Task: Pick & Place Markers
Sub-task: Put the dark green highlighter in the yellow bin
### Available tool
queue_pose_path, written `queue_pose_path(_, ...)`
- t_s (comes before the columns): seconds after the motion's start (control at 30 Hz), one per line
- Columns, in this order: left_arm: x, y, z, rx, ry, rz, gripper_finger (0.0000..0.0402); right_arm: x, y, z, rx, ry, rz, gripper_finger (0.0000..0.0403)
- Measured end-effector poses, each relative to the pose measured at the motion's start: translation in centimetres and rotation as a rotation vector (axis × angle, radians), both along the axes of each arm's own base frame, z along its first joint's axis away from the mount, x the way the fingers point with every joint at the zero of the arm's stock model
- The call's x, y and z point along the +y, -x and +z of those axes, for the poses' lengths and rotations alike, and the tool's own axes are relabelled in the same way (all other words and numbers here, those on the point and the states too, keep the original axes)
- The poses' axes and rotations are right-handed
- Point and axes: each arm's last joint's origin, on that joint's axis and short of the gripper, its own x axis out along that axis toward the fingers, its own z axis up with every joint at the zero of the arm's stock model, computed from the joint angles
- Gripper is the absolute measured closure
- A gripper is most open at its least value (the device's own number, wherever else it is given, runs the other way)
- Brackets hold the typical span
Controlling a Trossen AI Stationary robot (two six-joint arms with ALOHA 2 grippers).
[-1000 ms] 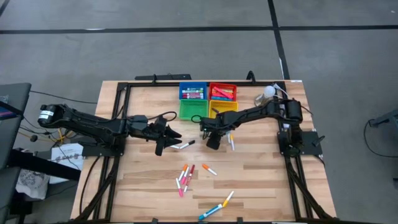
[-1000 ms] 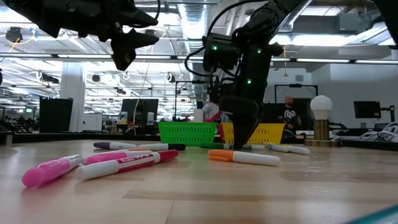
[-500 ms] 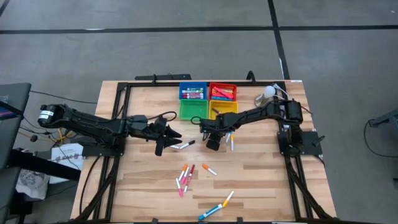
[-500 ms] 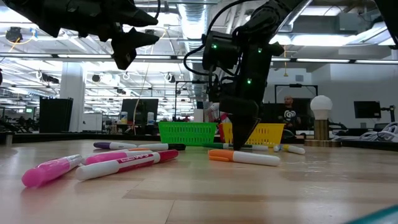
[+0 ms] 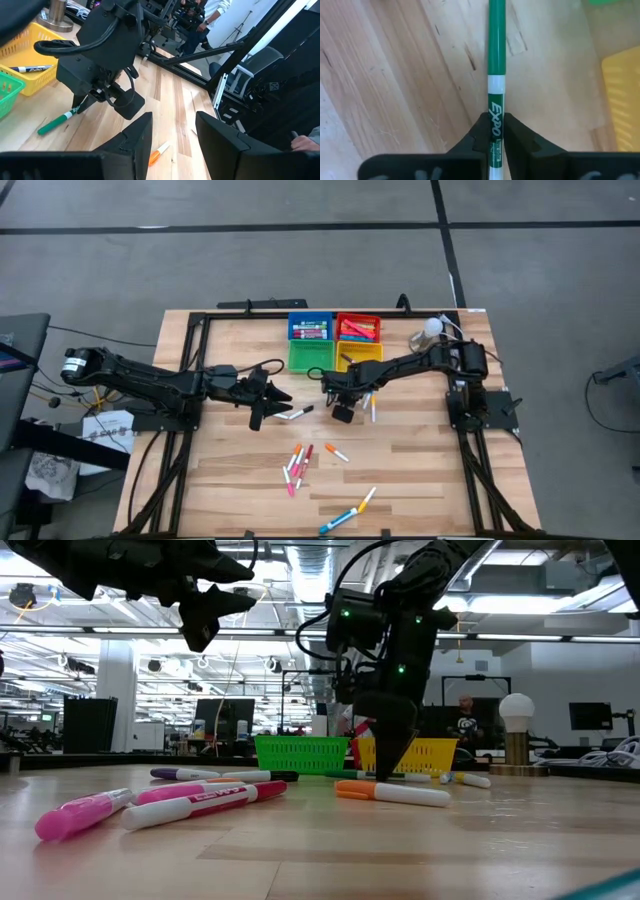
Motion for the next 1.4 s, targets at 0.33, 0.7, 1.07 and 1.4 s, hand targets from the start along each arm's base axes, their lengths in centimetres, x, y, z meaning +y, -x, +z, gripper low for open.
queue_pose_path(0.33,0.0,0.0,0.0,0.000,0.000,0.000,0.0251,-0.8,1.4,6.0,-0.156,-0.057,-0.033,0.0378)
queue_pose_path(0.7,0.0,0.0,0.0,0.000,0.000,0.000,0.0251,-3.9,6.0,15.6,-0.497,-0.435,0.040,0.0362)
queue_pose_path(1.07,0.0,0.0,0.0,0.000,0.000,0.000,0.0251,-7.5,10.5,21.0,-0.803,-0.748,0.236,0.0367)
queue_pose_path(1.4,0.0,0.0,0.0,-0.001,0.000,0.000,0.0251,-9.1,11.2,21.4,-0.857,-0.766,0.237,0.0368)
